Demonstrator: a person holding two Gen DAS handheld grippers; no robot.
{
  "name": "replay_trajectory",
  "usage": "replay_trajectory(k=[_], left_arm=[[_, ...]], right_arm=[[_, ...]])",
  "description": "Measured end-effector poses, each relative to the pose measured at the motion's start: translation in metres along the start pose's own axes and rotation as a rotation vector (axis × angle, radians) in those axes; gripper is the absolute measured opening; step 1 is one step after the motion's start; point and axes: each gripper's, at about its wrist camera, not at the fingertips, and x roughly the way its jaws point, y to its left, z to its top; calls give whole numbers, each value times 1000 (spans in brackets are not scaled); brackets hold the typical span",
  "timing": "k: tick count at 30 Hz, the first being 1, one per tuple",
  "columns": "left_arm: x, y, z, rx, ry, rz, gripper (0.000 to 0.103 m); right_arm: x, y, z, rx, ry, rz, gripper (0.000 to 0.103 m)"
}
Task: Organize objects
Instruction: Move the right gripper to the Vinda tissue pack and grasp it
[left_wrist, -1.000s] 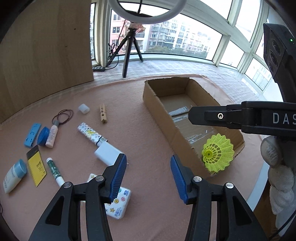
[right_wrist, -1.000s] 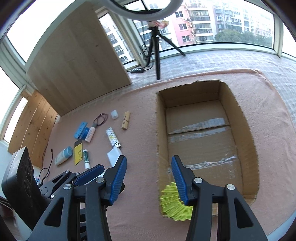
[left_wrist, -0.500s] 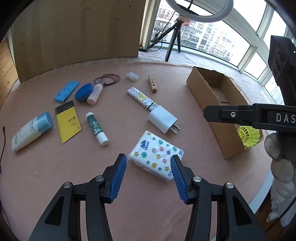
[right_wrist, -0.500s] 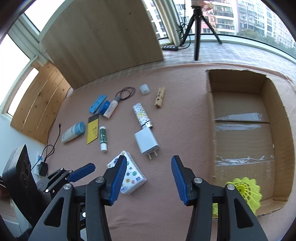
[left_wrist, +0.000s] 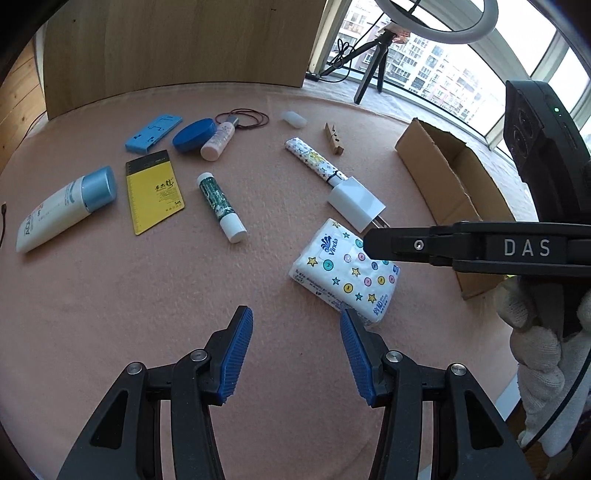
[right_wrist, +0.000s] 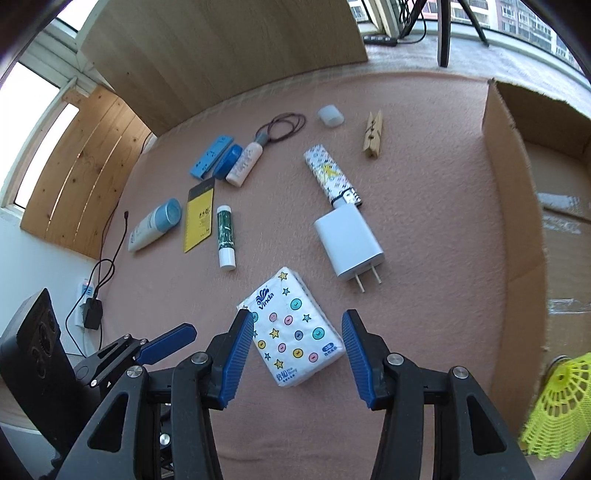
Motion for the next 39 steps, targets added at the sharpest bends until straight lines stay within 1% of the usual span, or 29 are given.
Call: replay_trajectory(k=[4,13,18,23,29,39], left_arm=[[5,2,-1,-3,14,-10,53],[10,5,-2,3,26,-18,53],[13,7,0,4,31,-25,53],[17,6,0,16,35,-36,53],[19,2,3,31,36,-56,53],[24,-1,4,26,51,-100,52]], right_arm=[[12,0,1,14,17,0,45],[27,-2,1,34,44,-4,38],[29,0,-2,41,53,14,35],[32,5,-5,44,78,55,28],[32,6,-5,41,74,45,26],[33,8,-3,14,73,33,25]])
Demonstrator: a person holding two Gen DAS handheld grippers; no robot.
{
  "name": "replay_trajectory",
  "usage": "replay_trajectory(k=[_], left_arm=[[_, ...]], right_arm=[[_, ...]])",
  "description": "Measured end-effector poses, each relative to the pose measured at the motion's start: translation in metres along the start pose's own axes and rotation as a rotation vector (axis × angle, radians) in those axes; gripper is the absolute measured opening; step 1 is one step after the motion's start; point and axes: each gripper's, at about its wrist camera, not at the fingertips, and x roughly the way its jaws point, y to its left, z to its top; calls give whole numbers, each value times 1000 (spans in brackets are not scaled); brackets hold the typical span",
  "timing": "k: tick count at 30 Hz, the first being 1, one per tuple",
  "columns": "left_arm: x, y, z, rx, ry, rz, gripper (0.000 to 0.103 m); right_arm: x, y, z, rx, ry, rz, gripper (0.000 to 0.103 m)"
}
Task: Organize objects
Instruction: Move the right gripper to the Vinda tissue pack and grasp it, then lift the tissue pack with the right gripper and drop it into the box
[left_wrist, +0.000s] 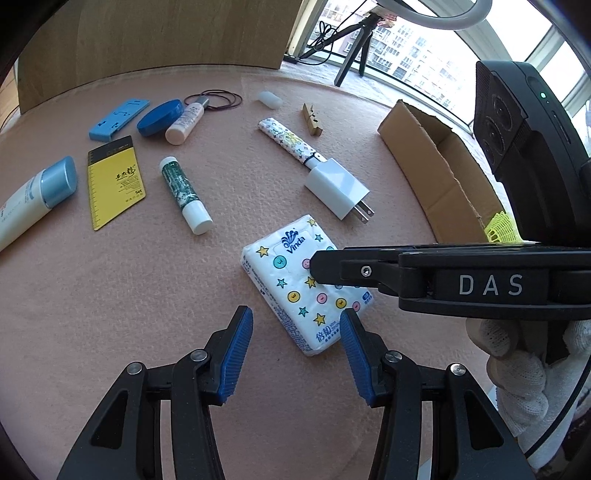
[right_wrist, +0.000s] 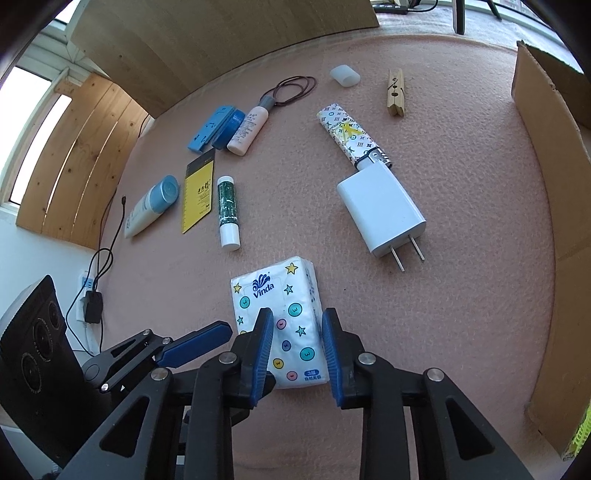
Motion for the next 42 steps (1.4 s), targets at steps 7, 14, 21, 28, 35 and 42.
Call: replay_trajectory(k=[7,14,21,28,35,42], left_arm=[[6,-4,0,7,19,-36,47],[10,-5,-2,11,21,-39,47],[9,-8,-2,27,13,-35,47],[1,-18,6,50,-6,-39,47],[-9,-38,22,101,-37,-42,47],[-12,-63,39,154,-62,-60,47]], right_arm=[[2,1,0,-9,9,7,25],[2,0,-3,3,11,16,25],[-2,1,-5,10,-7,13,25],[-15,1,-6,12,-38,16,25],[-36,-5,-5,26,-84,13,25],[-60,-16,-2,44,-135,1,25]])
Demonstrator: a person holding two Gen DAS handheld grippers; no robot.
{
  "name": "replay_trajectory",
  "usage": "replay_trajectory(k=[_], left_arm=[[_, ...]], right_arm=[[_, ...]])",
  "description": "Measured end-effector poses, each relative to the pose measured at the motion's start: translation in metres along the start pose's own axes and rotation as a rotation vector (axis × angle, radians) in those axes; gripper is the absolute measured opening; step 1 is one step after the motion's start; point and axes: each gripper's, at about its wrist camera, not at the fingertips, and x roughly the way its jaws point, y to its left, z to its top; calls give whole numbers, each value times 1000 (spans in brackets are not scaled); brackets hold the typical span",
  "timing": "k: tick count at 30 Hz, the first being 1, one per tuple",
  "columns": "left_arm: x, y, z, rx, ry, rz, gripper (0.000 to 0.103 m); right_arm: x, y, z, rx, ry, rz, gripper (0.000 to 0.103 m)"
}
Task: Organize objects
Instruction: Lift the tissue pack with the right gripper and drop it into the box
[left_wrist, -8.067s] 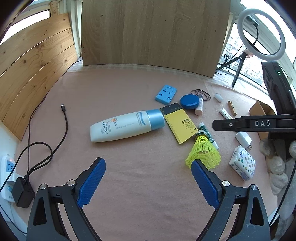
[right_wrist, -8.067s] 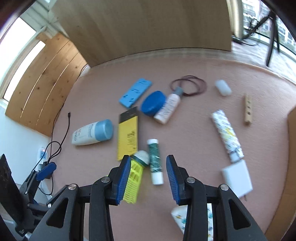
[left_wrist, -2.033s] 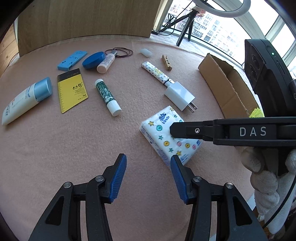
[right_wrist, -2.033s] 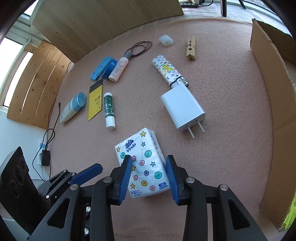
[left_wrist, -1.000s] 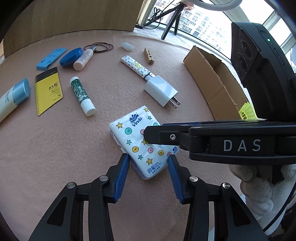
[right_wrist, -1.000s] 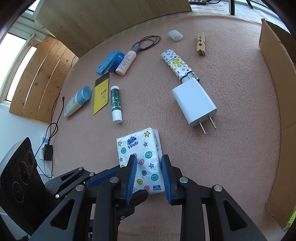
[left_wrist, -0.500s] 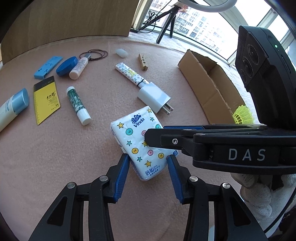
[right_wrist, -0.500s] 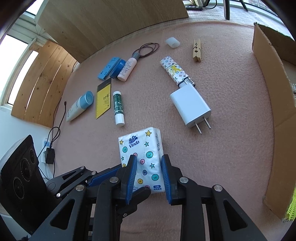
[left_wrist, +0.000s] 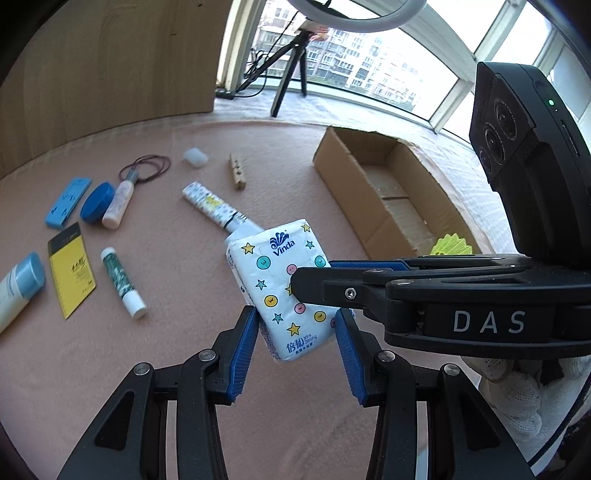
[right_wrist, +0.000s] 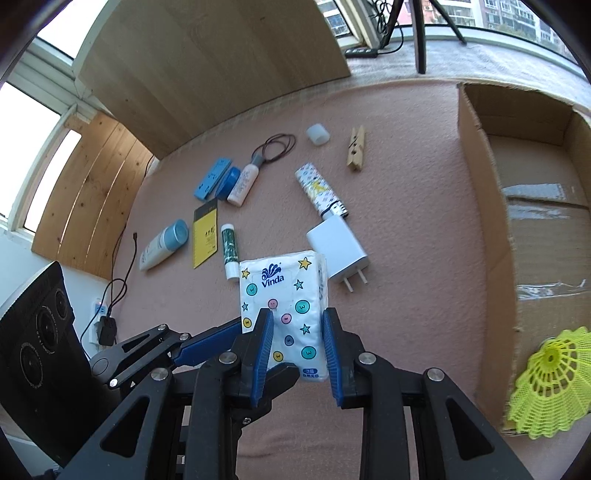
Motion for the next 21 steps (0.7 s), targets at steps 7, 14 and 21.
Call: replay_trajectory(k=[7,14,21], left_arm=[[2,-25,26,53,-33,-19,47],[12,-48,47,101,-44,-38,47],[23,-74,67,144,-52,-53,47]], right_arm=[[-31,-14,8,12,-65,-23,25],[-55,-31,13,37,-113,-41,25],[-74,-50,17,63,-153,-64,25]])
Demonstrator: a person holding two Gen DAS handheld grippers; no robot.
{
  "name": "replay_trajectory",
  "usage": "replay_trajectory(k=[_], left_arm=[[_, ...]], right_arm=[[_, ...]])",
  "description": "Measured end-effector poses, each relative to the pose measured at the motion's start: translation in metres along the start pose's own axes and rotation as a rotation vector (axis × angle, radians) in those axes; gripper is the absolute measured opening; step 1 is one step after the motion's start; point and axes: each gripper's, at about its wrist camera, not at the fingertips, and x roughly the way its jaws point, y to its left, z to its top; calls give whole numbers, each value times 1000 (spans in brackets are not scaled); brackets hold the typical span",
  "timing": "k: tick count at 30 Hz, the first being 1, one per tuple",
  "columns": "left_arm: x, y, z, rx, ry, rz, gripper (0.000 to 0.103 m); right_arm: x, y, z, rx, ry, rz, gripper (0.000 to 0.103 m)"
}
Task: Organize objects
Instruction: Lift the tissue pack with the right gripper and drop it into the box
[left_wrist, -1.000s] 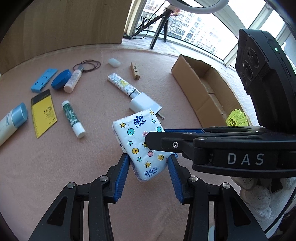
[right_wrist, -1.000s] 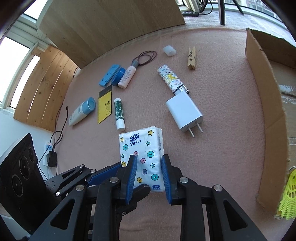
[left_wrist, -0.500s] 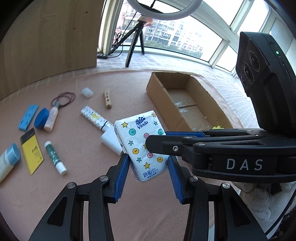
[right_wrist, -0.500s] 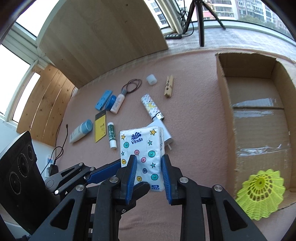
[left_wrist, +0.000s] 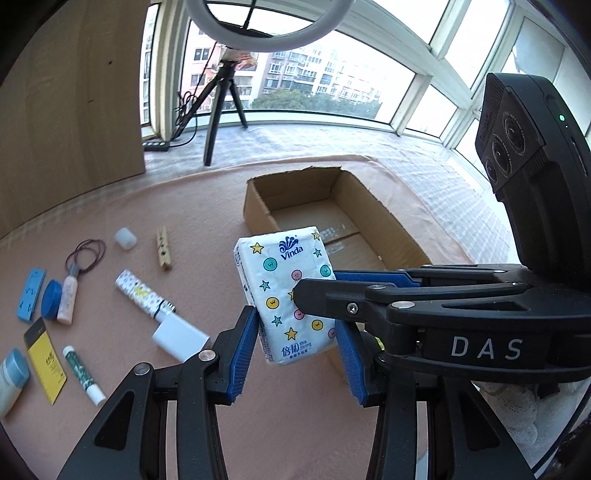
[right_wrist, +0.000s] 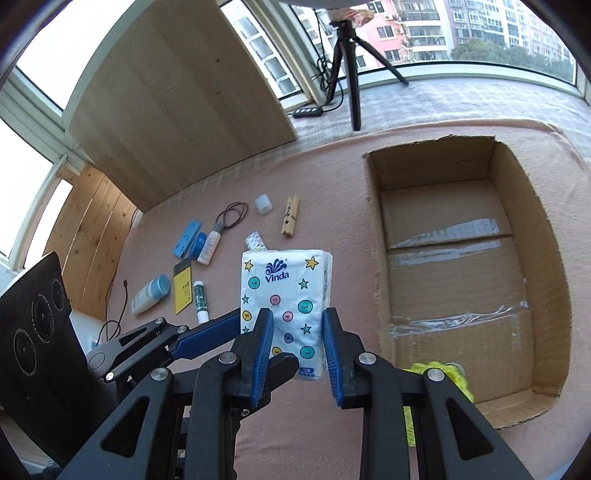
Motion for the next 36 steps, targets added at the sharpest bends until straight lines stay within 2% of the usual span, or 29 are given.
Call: replay_trajectory(k=[17,29,31,33,35,36], left_arm=[[48,-47,43,85,14,-29,47],[72,-67,53,125,45,-47,47],[74,-67,54,131,46,-27,47],[73,-62,55,123,47,-19,47],[72,-55,56,107,47,-11,47],[71,-51,56,101,45,-7,47]], right_arm=[[-26,-55,24,54,-63,-68,26],[-28,-86,31,85,-70,-107,27],[-28,-89,32,88,-74,-122,27],[-29,-92,34,89,-85,-147,29],[-30,-95,35,94,-92,-154,37],[-31,-96,35,97,-94,-156,37]])
